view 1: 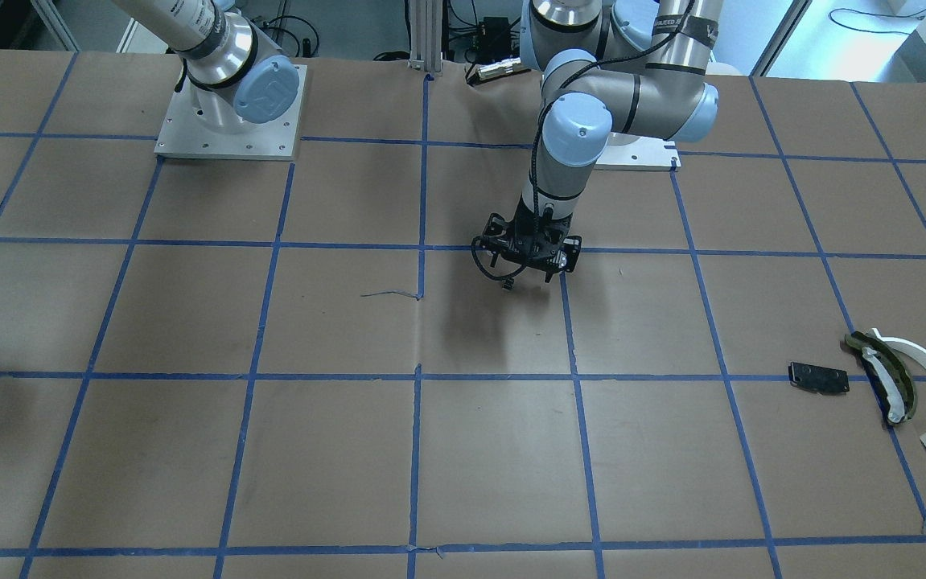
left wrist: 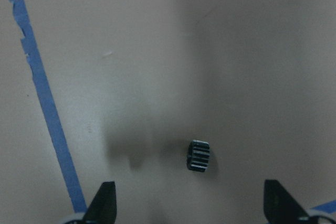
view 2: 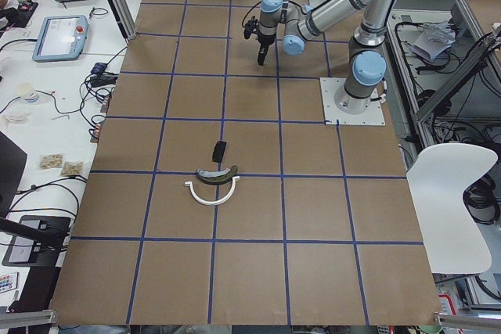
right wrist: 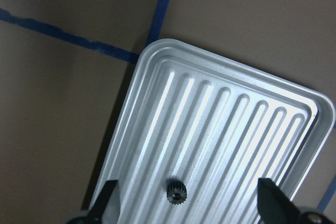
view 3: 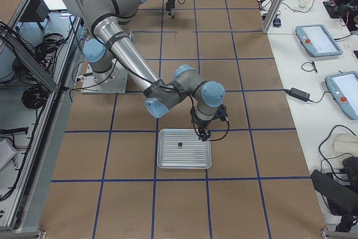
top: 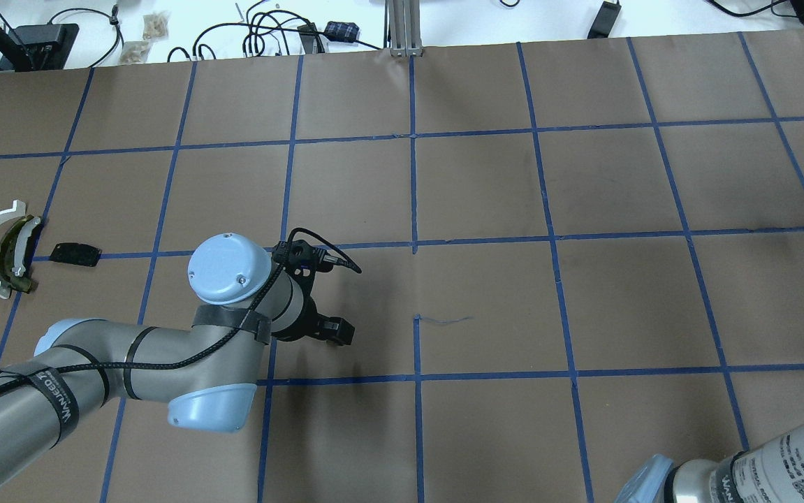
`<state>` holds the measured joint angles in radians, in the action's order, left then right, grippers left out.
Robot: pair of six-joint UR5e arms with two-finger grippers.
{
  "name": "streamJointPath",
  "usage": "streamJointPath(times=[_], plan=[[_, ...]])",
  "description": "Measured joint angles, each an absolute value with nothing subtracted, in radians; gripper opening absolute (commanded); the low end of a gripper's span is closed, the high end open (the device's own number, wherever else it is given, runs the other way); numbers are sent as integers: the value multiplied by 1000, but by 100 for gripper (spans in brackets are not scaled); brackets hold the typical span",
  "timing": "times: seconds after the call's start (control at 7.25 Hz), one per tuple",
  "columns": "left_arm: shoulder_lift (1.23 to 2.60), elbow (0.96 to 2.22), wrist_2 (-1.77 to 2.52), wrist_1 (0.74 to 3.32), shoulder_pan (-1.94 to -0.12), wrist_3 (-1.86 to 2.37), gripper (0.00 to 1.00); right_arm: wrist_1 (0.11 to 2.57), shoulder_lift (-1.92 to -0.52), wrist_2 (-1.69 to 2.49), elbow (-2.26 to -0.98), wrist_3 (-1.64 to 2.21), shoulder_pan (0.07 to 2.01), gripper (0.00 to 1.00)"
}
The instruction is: Place bearing gear from tray to pile
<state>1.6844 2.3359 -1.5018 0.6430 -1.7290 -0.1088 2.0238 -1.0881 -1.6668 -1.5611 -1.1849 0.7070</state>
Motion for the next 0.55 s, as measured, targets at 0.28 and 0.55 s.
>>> streamJointPath(times=[0.28,0.55], plan=[[1710,2335,-1506,595,-1733,-101,71,2159,-1069,-1675,-1670,-1218,659,86],[1740,2339,-1507,558,-1733,-89,39,2195,-1060,-1678,-1707,-1231,645,82]])
